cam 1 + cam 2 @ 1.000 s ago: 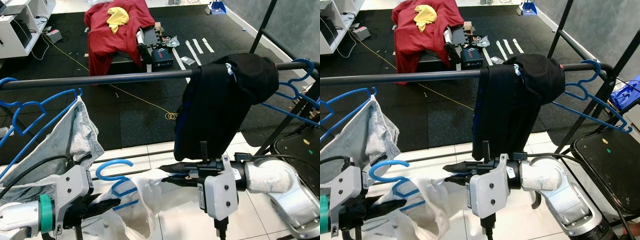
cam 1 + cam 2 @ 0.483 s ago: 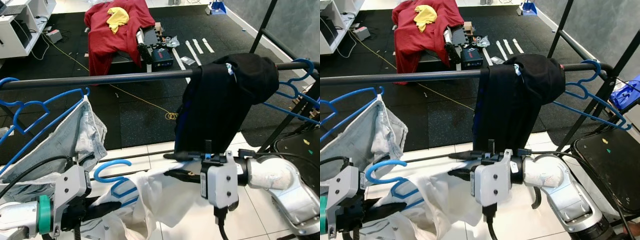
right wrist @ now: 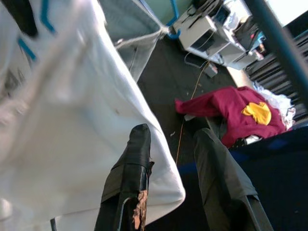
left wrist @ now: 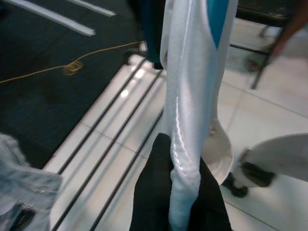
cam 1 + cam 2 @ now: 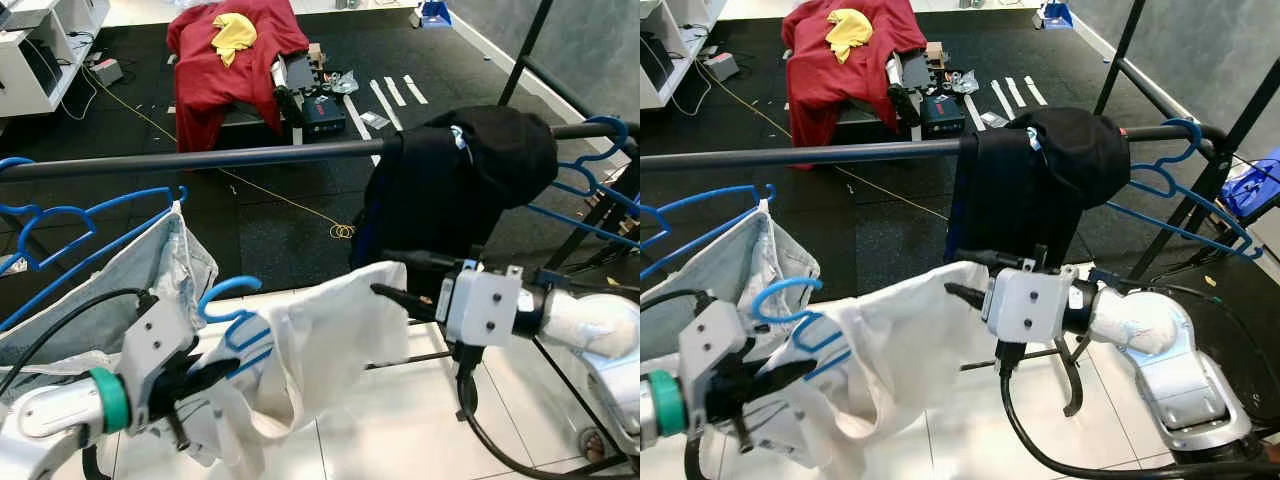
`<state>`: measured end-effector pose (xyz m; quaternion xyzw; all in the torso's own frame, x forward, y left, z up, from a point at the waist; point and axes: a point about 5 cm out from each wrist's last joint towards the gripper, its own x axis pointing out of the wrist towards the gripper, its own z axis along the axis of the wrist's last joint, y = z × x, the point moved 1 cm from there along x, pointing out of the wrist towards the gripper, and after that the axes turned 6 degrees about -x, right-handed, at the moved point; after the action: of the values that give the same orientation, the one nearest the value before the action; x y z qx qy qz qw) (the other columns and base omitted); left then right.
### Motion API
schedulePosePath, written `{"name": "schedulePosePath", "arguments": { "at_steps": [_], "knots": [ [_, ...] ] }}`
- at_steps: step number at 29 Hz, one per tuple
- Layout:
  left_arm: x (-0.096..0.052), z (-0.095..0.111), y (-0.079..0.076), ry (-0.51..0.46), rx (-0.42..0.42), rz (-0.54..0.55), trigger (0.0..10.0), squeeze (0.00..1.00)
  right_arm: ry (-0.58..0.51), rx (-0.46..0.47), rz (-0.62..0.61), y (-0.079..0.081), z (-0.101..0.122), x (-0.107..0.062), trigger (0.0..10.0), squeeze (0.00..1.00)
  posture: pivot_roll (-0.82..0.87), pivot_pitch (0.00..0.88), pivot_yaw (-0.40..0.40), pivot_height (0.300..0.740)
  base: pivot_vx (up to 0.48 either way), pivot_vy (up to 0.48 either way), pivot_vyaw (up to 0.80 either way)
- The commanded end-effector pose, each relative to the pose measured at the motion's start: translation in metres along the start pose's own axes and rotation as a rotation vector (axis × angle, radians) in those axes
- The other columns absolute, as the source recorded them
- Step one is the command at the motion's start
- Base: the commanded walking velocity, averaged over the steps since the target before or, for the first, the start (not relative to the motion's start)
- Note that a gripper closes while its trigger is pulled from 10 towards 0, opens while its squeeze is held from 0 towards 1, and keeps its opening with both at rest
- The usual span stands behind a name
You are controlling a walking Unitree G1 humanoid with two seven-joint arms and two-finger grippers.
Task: Hang hanger
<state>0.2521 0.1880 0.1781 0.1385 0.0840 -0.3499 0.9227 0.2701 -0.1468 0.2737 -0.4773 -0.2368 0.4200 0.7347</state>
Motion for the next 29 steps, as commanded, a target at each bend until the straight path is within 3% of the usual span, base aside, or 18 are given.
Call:
{"name": "schedulePosePath", "arguments": {
  "at_steps": [1,6,10,12,13,19,23,27,29],
  "knots": [
    [0.002,-0.003,-0.001,0.029,-0.003,0.030,10.0,0.00,-0.022,0.013,-0.007,0.002,0.006,-0.001,10.0,0.00,-0.16,0.187,0.092,0.740,0.000,0.000,0.00],
    [0.012,0.005,0.003,0.045,-0.017,0.123,10.0,0.00,-0.047,0.043,-0.013,0.005,0.012,0.002,10.0,0.00,-0.16,0.186,0.092,0.740,0.000,0.000,0.00],
    [0.017,0.014,0.018,0.087,-0.066,0.314,10.0,0.00,-0.088,0.138,-0.008,0.023,0.016,0.012,10.0,0.00,-0.15,0.181,0.088,0.740,0.000,0.000,0.00],
    [0.015,0.015,0.022,0.093,-0.077,0.364,10.0,0.00,-0.094,0.163,-0.008,0.029,0.017,0.014,10.0,0.00,-0.15,0.181,0.088,0.740,0.000,0.000,0.00],
    [0.010,0.014,0.029,0.119,-0.075,0.452,10.0,0.00,-0.099,0.209,-0.014,0.039,0.018,0.018,10.0,0.00,-0.14,0.179,0.085,0.740,0.000,0.000,0.00],
    [0.002,0.016,0.040,0.122,-0.099,0.601,10.0,0.00,-0.095,0.263,-0.030,0.049,0.017,0.022,10.0,0.00,-0.13,0.177,0.085,0.740,0.000,0.000,0.00],
    [0.001,0.029,0.039,0.020,-0.151,0.656,10.0,0.00,-0.094,0.292,-0.044,0.053,0.017,0.024,10.0,0.00,-0.12,0.176,0.086,0.740,0.000,0.000,0.00],
    [-0.005,0.049,0.031,-0.157,-0.243,0.710,10.0,0.00,-0.084,0.320,-0.069,0.057,0.017,0.027,10.0,0.00,-0.13,0.178,0.083,0.740,0.000,0.000,0.00],
    [-0.007,0.052,0.030,-0.180,-0.260,0.718,10.0,0.00,-0.081,0.323,-0.073,0.057,0.017,0.027,10.0,0.00,-0.13,0.178,0.083,0.740,0.000,0.000,0.00]
  ]
}}
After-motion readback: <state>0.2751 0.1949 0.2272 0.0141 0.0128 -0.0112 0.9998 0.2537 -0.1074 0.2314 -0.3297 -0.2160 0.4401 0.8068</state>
